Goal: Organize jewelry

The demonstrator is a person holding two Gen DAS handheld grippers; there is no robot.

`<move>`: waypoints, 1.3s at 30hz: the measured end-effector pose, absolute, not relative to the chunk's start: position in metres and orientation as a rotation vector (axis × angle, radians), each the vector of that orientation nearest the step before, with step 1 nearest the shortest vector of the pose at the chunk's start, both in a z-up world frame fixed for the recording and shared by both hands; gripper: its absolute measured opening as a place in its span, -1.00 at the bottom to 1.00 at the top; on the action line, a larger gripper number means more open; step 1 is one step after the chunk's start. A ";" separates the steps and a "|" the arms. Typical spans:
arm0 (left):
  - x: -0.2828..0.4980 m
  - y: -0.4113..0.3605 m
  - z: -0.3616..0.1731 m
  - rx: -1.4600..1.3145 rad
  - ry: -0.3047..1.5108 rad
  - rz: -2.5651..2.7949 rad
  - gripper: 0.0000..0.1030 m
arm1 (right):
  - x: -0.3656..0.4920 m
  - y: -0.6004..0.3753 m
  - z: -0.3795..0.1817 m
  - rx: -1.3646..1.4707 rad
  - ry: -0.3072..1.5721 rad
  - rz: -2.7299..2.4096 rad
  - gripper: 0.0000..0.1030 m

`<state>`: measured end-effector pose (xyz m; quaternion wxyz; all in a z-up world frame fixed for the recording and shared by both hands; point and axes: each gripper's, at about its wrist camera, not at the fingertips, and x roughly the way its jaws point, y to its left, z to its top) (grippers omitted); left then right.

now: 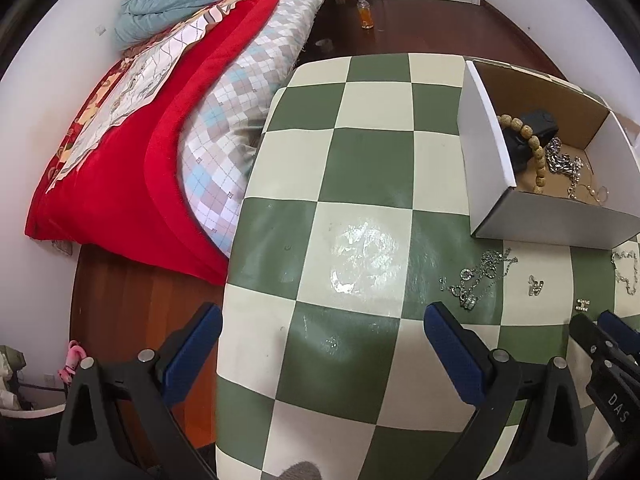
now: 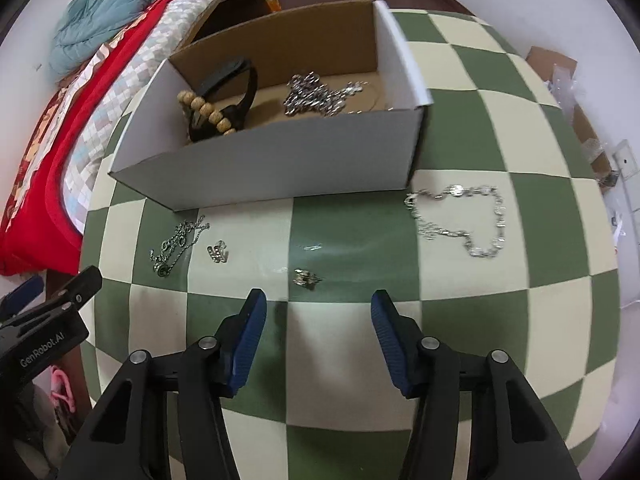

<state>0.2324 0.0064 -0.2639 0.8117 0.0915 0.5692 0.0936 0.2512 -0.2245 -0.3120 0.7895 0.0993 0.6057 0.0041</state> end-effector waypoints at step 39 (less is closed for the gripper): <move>0.236 -0.034 -0.268 0.033 1.317 -0.192 -0.83 | 0.240 -0.255 -0.286 0.333 1.223 -0.022 -0.96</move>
